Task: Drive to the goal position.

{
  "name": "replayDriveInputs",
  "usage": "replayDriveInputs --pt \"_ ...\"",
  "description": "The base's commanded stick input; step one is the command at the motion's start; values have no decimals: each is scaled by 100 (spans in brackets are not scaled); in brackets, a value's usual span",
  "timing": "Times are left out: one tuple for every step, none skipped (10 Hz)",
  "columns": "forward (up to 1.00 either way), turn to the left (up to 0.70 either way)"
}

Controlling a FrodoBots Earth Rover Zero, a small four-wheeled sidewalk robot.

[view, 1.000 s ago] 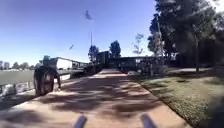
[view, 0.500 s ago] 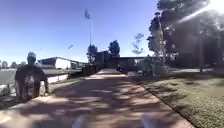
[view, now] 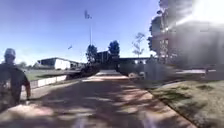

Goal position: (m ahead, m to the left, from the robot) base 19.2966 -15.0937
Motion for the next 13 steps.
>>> replayDriveInputs --pt "100 0" --pt "100 0" --pt "100 0" --pt "100 0" --pt "100 0" --pt "100 0" --pt "100 0" --pt "100 0" --pt "100 0" --pt "100 0" --pt "100 0" --pt "100 0" --pt "100 0"
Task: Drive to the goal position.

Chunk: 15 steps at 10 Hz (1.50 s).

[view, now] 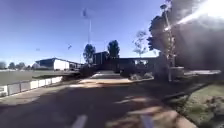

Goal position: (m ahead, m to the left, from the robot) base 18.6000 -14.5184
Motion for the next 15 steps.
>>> replayDriveInputs --pt "100 0" --pt "100 0" --pt "100 0" --pt "100 0" --pt "100 0" --pt "100 10" --pt "100 27" --pt "100 36" --pt "100 18" --pt "100 1" --pt "100 0" --pt "100 0" --pt "100 0" --pt "100 0" --pt "100 0"
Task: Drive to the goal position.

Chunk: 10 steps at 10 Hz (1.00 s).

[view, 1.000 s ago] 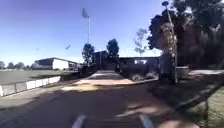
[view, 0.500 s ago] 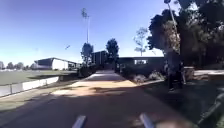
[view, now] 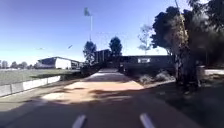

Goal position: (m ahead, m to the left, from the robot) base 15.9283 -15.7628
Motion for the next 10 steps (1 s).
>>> replayDriveInputs --pt "100 0" --pt "100 0" --pt "100 0" --pt "100 0" --pt "100 0" --pt "100 0" --pt "100 0" --pt "100 0" --pt "100 0" --pt "100 0"
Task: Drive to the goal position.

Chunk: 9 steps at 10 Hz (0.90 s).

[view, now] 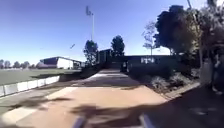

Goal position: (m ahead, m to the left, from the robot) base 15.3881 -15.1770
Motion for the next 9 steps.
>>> replayDriveInputs --pt "100 0" --pt "100 0" --pt "100 0" --pt "100 0" --pt "100 0" --pt "100 0" --pt "100 0" --pt "100 0" --pt "100 0"
